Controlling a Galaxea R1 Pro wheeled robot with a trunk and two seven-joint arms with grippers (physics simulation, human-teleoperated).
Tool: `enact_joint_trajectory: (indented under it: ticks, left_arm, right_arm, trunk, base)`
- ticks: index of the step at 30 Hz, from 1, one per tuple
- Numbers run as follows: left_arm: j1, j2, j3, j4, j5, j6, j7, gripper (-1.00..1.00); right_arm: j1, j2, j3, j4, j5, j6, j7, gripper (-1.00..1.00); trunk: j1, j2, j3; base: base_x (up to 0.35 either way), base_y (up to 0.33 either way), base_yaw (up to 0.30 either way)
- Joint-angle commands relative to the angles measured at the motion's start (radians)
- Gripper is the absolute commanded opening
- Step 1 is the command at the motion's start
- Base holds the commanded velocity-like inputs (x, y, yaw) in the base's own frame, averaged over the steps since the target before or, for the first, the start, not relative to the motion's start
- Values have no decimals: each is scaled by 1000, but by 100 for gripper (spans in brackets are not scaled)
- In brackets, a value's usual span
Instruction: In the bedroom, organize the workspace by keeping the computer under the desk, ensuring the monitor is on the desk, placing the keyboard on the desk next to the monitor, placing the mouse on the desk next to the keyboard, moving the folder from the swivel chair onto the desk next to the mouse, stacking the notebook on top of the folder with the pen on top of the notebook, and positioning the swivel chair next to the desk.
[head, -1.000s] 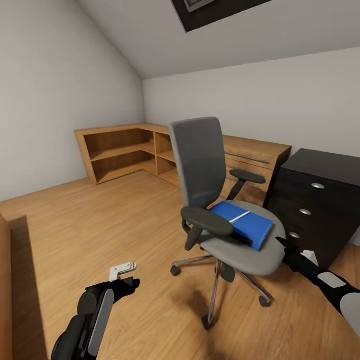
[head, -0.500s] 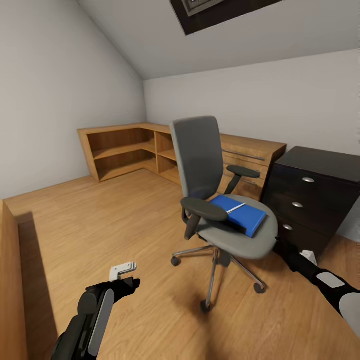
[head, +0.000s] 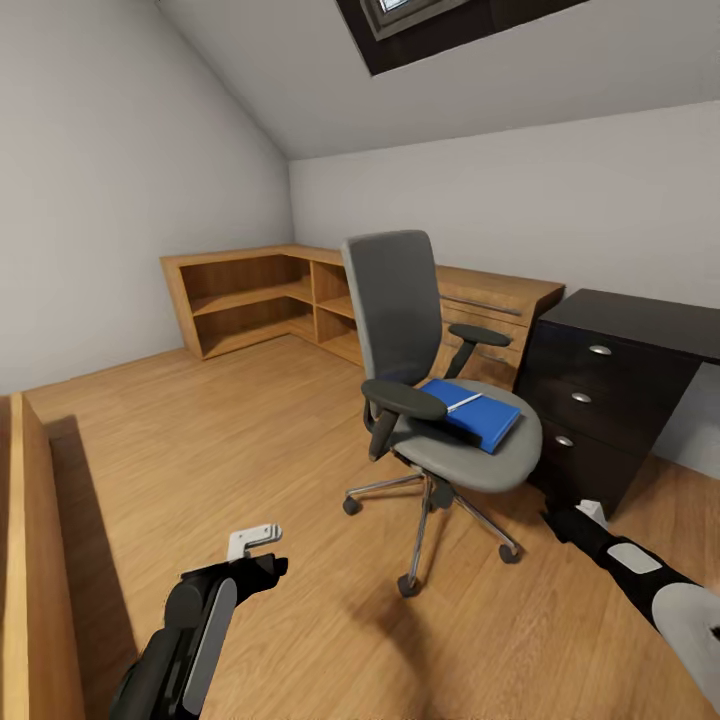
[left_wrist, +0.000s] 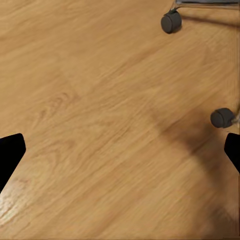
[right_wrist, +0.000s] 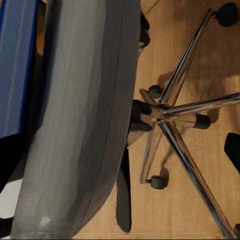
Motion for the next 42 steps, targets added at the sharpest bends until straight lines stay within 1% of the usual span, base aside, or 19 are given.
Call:
enact_joint_trajectory:
  ticks: [1,3,4,7,10,15,18,23,30,41,42]
  left_arm:
    - [0,-1,-6,-1,9,2,8,100]
    - [0,0,-24,-1,9,-2,9,100]
    - [0,0,-42,-1,9,-8,10,100]
    - [0,0,-61,0,8,-15,11,100]
    - [0,0,-73,0,8,-21,12,100]
    - [0,0,-81,0,7,-24,11,100]
    - [0,0,-83,0,7,-24,11,100]
    - [0,-1,-85,0,7,-24,11,100]
    - [0,-1,-100,3,7,-24,12,100]
    - [0,-1,-105,12,7,-24,12,100]
    - [0,-1,-105,13,7,-24,12,100]
  right_arm:
    - [-1,5,-7,0,-3,8,2,100]
    - [-1,14,-7,0,-1,7,2,100]
    - [-1,24,-7,0,3,7,3,100]
    - [0,37,-7,0,11,7,3,100]
    - [0,52,-7,-1,25,5,3,100]
    - [1,76,-7,-2,44,4,3,100]
    - [1,86,-6,-3,49,4,3,100]
    - [1,95,-4,-3,59,4,3,100]
    - [1,97,-4,-2,70,4,3,100]
    - [1,100,2,-1,71,-1,2,100]
    - [1,118,2,-4,76,-8,2,100]
  trunk:
    - [0,0,-1]
    - [0,0,-1]
    - [0,0,-1]
    - [0,0,-1]
    - [0,0,-1]
    - [0,0,-1]
    - [0,0,-1]
    - [0,0,-1]
    - [0,0,-1]
    - [0,0,-1]
    - [0,0,-1]
  base:
    - [-3,0,0]
    - [-2,0,0]
    - [-1,0,0]
    - [0,0,0]
    - [0,0,0]
    - [0,0,0]
    - [0,0,0]
    - [0,0,0]
    - [19,0,0]
    - [285,0,7]
    - [305,0,181]
